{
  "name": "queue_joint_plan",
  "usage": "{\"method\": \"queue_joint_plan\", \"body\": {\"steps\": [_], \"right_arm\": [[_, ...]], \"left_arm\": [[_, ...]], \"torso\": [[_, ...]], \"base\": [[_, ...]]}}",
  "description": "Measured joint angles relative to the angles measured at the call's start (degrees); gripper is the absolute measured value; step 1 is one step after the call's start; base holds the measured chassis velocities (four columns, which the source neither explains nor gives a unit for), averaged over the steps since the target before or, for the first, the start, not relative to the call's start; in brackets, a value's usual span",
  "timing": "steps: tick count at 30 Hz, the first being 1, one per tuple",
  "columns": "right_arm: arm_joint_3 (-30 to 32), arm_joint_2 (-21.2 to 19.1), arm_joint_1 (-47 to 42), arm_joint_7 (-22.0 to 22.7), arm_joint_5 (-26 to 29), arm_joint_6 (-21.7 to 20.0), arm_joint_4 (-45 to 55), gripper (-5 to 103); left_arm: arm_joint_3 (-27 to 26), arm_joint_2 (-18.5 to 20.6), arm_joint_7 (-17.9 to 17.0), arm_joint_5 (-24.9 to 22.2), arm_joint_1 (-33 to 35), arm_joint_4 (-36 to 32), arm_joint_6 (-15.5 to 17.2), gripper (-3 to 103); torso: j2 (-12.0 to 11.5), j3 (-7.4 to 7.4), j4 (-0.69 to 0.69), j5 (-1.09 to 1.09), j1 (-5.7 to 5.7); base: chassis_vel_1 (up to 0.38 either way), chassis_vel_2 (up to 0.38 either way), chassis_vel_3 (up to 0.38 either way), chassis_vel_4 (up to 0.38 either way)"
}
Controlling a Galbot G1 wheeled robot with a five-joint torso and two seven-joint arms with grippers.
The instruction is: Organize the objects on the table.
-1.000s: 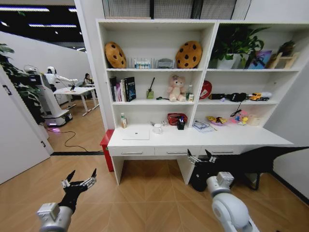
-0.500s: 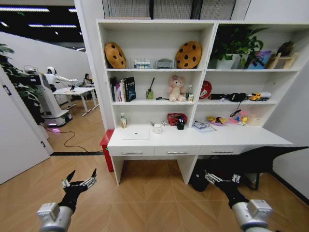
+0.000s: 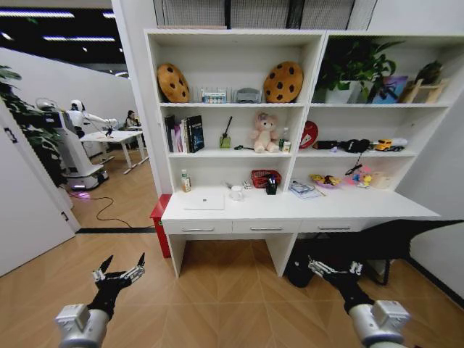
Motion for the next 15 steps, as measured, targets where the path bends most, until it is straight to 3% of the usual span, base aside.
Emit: {"method": "queue_joint_plan", "body": {"steps": [15], "right_arm": [[-0.1,0.0,0.1,0.1,0.0,-0.1,-0.1,100]], "left_arm": [[0.0,0.0,0.0,0.0,0.0,0.0,0.0,100]], "torso": [[0.0,0.0,0.0,0.0,0.0]], "base": [[0.0,0.0,0.0,0.0]]}}
